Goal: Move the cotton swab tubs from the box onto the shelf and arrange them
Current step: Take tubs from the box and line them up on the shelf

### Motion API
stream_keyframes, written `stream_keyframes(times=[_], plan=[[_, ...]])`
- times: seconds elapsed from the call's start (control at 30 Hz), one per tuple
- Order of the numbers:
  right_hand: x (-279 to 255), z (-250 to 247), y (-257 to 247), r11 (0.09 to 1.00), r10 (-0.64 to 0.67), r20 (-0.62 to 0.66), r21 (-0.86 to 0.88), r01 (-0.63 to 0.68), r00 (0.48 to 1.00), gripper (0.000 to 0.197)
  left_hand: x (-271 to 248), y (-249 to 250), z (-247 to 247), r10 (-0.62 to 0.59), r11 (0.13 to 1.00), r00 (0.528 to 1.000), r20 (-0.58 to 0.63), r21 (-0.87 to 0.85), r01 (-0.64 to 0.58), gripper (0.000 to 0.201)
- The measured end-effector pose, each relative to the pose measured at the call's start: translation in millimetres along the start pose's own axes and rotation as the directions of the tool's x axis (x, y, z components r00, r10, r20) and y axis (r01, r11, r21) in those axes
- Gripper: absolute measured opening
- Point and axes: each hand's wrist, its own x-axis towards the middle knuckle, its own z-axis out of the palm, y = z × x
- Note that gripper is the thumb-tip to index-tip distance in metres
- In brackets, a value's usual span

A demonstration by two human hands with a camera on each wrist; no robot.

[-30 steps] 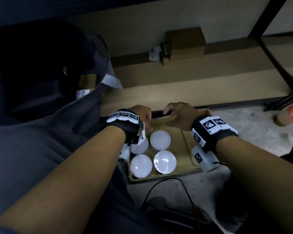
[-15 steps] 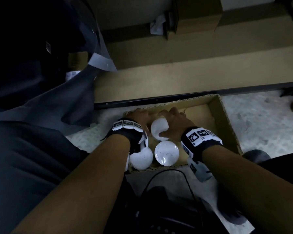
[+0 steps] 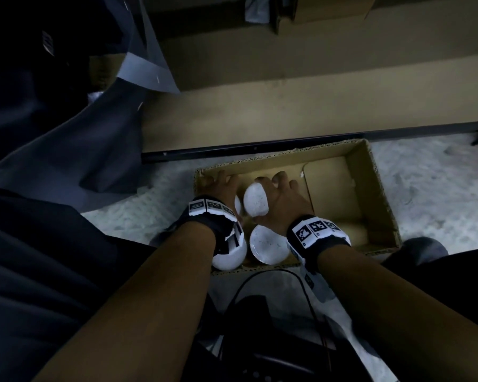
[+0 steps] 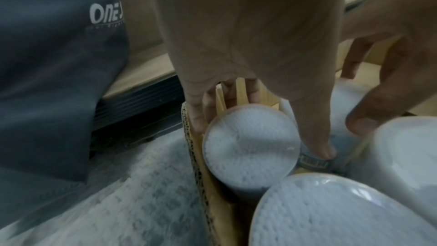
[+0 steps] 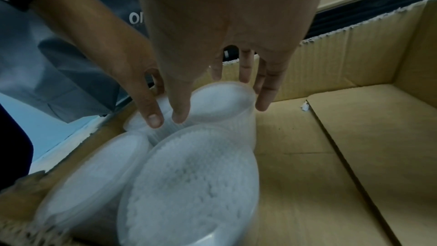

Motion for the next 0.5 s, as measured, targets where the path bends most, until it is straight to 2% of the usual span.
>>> stream_keyframes(times=[0.33, 0.5], plan=[[5.1, 4.3, 0.6, 1.0, 0.015, -0.002, -0.005, -0.015, 1.0, 0.092, -2.1, -1.8, 0.9, 0.012, 0.999, 1.0, -0.019, -0.032, -0.012, 0.086], [2.4, 1.8, 0.4, 1.0, 0.009, -0.008, -0.01, -0.009, 1.0, 0.089, -4.2, 1.3, 0.2, 0.005, 1.0, 1.0, -0.005, -0.004, -0.005, 0.095]])
